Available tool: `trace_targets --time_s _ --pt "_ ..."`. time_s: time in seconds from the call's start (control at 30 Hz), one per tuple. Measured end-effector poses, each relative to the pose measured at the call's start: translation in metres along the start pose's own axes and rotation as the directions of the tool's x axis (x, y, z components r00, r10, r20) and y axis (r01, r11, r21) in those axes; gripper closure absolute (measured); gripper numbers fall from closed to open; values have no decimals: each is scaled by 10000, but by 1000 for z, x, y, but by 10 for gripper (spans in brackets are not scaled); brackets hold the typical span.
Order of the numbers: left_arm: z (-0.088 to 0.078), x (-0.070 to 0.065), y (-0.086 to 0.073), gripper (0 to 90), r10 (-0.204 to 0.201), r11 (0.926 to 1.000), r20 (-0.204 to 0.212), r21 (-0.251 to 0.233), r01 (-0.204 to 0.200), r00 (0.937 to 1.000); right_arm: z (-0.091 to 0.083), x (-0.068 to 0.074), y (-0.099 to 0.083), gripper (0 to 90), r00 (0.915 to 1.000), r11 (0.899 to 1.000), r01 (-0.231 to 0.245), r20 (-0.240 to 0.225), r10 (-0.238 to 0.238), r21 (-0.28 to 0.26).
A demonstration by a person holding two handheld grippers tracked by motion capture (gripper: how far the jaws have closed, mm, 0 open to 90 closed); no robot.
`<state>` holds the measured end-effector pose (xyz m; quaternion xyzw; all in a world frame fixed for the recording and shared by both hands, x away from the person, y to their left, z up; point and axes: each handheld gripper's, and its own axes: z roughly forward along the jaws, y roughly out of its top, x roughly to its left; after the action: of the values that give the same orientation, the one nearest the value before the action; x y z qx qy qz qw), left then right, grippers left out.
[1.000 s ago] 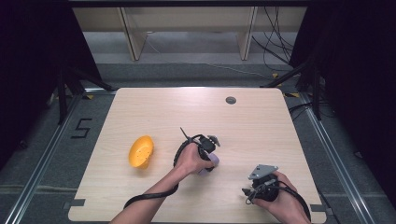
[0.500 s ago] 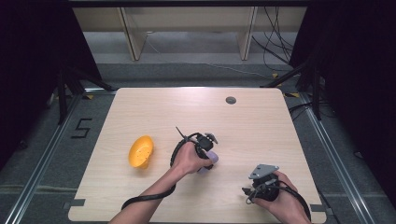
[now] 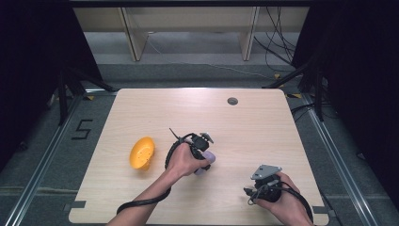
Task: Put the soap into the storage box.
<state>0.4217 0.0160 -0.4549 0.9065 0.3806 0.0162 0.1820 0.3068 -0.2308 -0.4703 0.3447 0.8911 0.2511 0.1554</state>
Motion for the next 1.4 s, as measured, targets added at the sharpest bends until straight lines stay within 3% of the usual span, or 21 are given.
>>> trace_targets --time_s 0.27,0.53,0.67,0.77,0.87,0.93,0.97,1.07,1.1,1.13,1.17,1.2,1.33,1.4 --pt "-9 5 -5 490 -308 9994 -108 -138 306 9995 0 -1 1 411 9999 9999 111 22 -111 -30" --pt "-16 8 -9 490 -340 9991 -166 -245 336 9993 0 -2 1 411 9999 9998 126 78 -125 -158" --pt "-19 10 -11 490 -494 9982 -139 -352 489 9987 -2 0 2 411 9995 9995 -324 -52 323 -48" --pt "-21 13 -13 490 -510 9980 -157 -376 504 9986 -1 -2 2 411 10000 9998 -45 64 47 -180" --pt "-23 15 -16 490 -561 9979 -174 -328 555 9983 -1 -2 2 411 9999 9998 -56 91 57 -206" --pt "-24 15 -17 490 -688 9960 -255 -581 672 9973 -1 -1 1 411 9998 9996 -198 82 200 -217" --pt "-26 17 -18 490 -463 9982 -247 -382 454 9986 -1 -3 2 411 9999 9997 -62 103 64 -222" --pt "-27 18 -18 490 -432 9985 -242 -349 423 9988 -1 -4 2 411 9999 9997 98 112 -95 -229" --pt "-28 16 -19 490 -856 9948 -270 -577 840 9960 -1 -4 2 411 9998 9996 103 171 -98 -268" --pt "-28 16 -19 490 -856 9948 -270 -577 840 9960 -1 -4 2 411 9998 9996 103 171 -98 -268" --pt "-28 17 -19 490 -748 9957 -328 -577 729 9967 -2 -2 2 411 9998 9997 -191 43 192 -171" --pt "-28 17 -19 490 -878 9945 -265 -596 861 9958 -2 -2 2 411 9997 9996 -244 41 244 -154" --pt "-30 19 -20 490 -900 9944 -335 -586 879 9954 -2 -3 2 411 9999 9997 -76 95 79 -238" --pt "-30 17 -22 490 -1384 9886 -252 -627 1366 9901 -2 -3 3 411 9998 9995 -128 125 132 -303"
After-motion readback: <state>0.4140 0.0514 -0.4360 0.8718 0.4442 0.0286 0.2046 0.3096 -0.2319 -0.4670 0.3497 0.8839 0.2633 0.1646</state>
